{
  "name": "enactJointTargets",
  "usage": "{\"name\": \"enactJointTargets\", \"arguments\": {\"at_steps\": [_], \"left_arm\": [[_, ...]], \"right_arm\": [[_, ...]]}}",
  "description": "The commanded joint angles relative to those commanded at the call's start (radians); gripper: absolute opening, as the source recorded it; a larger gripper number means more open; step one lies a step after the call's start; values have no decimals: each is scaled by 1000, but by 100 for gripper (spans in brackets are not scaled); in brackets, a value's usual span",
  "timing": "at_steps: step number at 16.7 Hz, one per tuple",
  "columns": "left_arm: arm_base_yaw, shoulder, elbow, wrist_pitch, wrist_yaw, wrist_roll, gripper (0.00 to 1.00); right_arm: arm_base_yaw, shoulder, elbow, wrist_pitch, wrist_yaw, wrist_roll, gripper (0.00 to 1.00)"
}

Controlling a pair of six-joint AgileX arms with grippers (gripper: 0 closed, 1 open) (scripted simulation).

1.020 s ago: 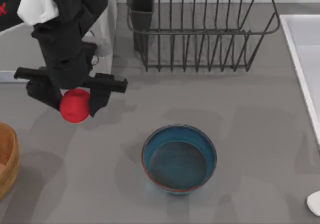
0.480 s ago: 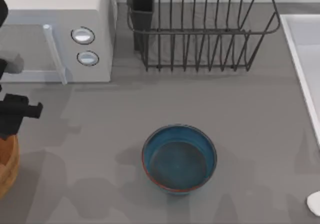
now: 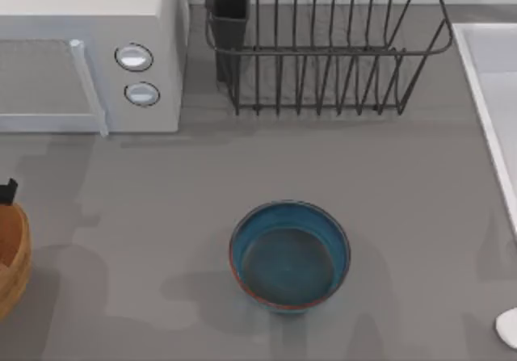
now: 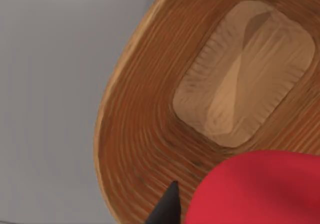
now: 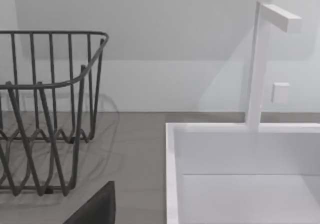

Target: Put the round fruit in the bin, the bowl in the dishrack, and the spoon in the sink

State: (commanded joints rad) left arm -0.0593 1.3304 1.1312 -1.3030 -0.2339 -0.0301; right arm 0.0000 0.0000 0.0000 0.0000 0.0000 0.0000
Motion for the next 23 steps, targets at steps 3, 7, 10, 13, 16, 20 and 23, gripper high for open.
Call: {"name": "enactJointTargets", "arguments": {"at_steps": [3, 7, 10, 13, 16, 20, 23], "left_arm": [[4, 5, -13, 19, 2, 9, 0], [32, 17, -129, 162, 3, 36, 0], [55, 28, -221, 273, 5, 58, 0], [67, 36, -246, 298, 5, 70, 0], [67, 36, -246, 298, 5, 70, 8], [67, 36, -246, 298, 5, 70, 38], [67, 36, -246, 298, 5, 70, 60]], "right_arm": [[0, 0, 0, 0, 0, 0, 100], [0, 0, 0, 0, 0, 0, 100], [0, 0, 0, 0, 0, 0, 100], [0, 0, 0, 0, 0, 0, 100], [0, 0, 0, 0, 0, 0, 100], [0, 0, 0, 0, 0, 0, 100], [0, 0, 0, 0, 0, 0, 100]]}}
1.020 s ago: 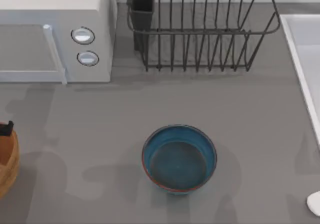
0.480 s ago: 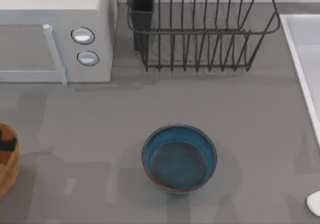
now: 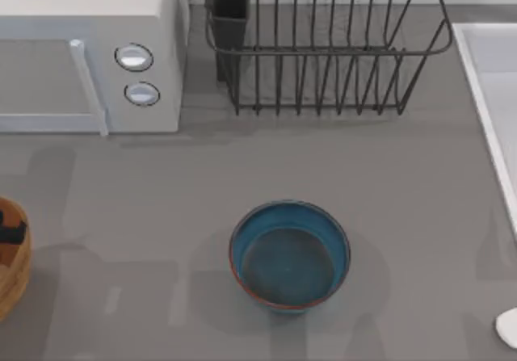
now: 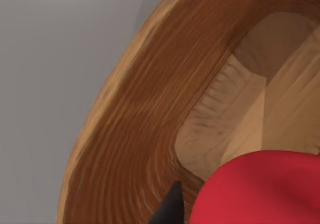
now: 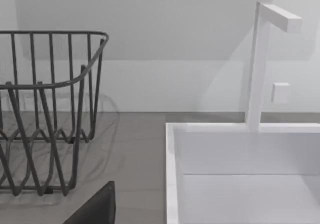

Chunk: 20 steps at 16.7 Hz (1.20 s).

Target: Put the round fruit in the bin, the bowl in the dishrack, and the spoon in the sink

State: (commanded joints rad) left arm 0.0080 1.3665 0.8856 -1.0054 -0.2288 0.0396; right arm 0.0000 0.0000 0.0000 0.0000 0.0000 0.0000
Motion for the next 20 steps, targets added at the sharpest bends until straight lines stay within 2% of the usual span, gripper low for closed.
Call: {"name": "enactJointTargets", "arguments": {"at_steps": [5, 6, 15, 20], "left_arm": [[0, 0, 0, 0, 0, 0, 98], [0, 0, 0, 0, 0, 0, 100], [-1, -2, -1, 1, 0, 0, 100], [-1, -140, -126, 135, 35, -6, 100]], "right_arm": [[0, 0, 0, 0, 0, 0, 100], [0, 0, 0, 0, 0, 0, 100], [0, 0, 0, 0, 0, 0, 100], [0, 0, 0, 0, 0, 0, 100]]}}
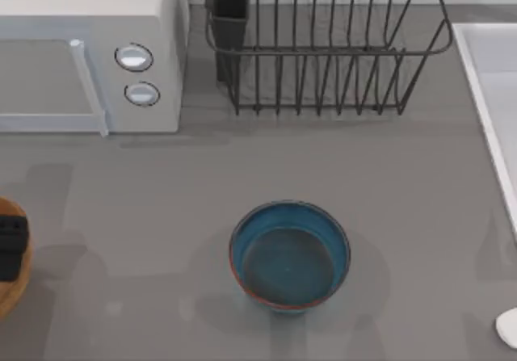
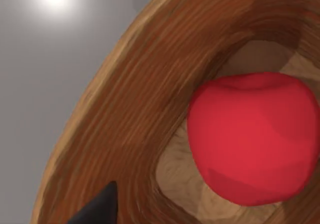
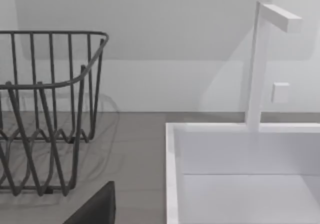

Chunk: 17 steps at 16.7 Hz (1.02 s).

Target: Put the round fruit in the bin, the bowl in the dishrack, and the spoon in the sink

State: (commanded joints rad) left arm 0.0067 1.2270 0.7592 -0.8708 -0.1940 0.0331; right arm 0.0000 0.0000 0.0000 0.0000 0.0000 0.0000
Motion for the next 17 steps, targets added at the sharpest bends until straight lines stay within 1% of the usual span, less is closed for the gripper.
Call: {"name": "enactJointTargets", "arguments": {"at_steps": [4, 9, 12, 15, 17], "left_arm": [[-2, -282, -169, 196, 44, -8, 100], [-3, -767, -419, 492, 100, -19, 100], [-5, -1015, -574, 673, 138, -25, 100], [-6, -1168, -702, 813, 175, -30, 100], [-6, -1218, -750, 862, 191, -33, 100]], "right_arm": [[0, 0, 0, 0, 0, 0, 100], [0, 0, 0, 0, 0, 0, 100], [0, 0, 0, 0, 0, 0, 100], [0, 0, 0, 0, 0, 0, 100], [0, 0, 0, 0, 0, 0, 100]]}}
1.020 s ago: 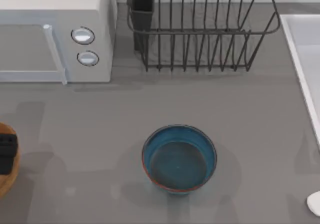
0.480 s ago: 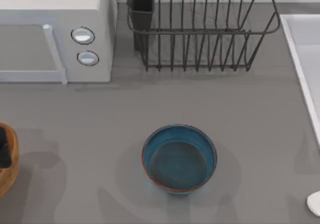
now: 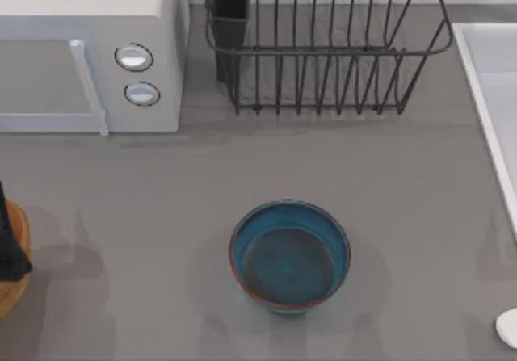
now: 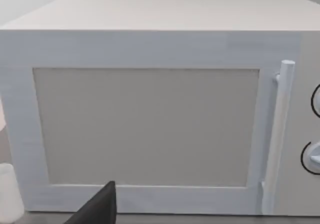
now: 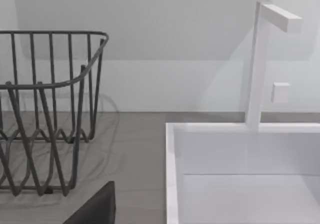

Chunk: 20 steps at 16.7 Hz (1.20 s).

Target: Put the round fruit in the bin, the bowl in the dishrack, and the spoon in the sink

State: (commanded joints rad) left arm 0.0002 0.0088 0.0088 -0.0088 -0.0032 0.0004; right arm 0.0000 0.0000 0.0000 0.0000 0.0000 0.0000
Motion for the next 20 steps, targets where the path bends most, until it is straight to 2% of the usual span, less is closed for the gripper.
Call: {"name": "enactJointTargets", "arguments": {"at_steps": [6, 10, 14, 20], "left_arm": [[0, -9, -9, 9, 3, 0, 100], [0, -9, -9, 9, 3, 0, 100], [0, -9, -9, 9, 3, 0, 100], [0, -9, -9, 9, 3, 0, 100]], "right_arm": [[0, 0, 0, 0, 0, 0, 100], [89, 101, 104, -79, 3, 69, 100], [268, 370, 355, -267, 6, 214, 100], [533, 1004, 841, -660, 2, 466, 100]]}}
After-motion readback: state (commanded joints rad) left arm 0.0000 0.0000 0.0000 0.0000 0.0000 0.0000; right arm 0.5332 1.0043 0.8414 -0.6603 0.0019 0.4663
